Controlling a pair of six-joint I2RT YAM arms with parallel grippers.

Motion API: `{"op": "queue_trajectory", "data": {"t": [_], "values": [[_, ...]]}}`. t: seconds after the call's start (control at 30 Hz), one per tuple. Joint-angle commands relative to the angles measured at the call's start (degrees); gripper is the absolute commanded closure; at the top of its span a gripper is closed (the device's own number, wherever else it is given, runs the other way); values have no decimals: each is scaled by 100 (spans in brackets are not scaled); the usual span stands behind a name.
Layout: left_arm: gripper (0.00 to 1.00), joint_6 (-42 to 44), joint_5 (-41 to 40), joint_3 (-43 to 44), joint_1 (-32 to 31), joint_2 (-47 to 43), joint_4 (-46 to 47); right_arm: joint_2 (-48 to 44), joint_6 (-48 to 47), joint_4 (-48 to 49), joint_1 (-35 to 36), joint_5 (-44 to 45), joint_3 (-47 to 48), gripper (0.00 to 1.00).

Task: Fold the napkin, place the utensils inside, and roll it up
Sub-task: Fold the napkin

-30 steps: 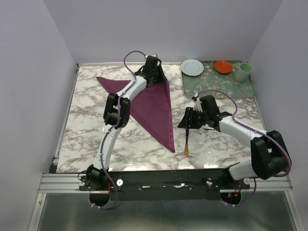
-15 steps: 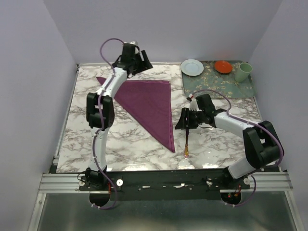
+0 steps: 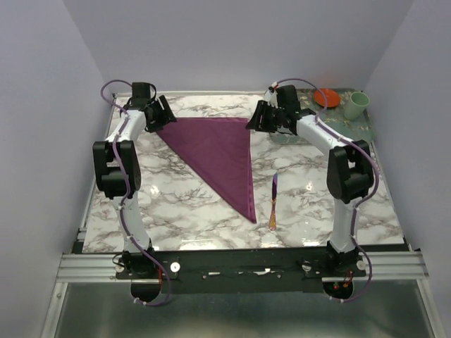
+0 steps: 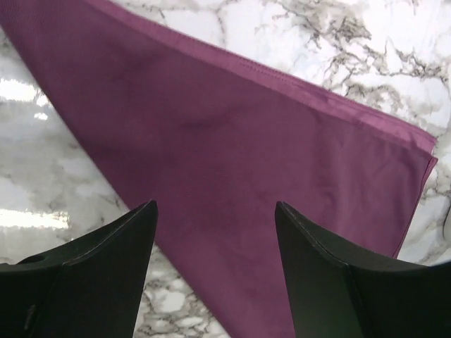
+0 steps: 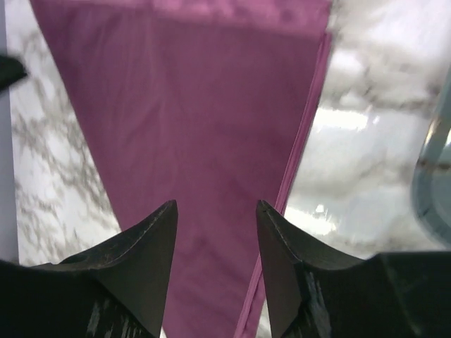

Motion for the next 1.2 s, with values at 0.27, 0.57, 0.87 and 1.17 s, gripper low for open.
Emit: {"op": "queue_trajectory", "data": {"t": [0.27,0.57,0.87,1.17], "values": [[26,-1235,1103,-2105,229,-1968,1516,2489,665,-1504,-261,127,3177,48],[27,-1499,1385,-2765,220,-2699,1859,2938,1035,-1451,-278,12,3354,51],[27,-1631,1526,-2801,220,-3138,1921,3122,1149,-1486,-243,258,3441,55],[27,-1789,1667,-2739,220,-3350,2026,3298,1123,-1627,-226,100,3784,63]]}}
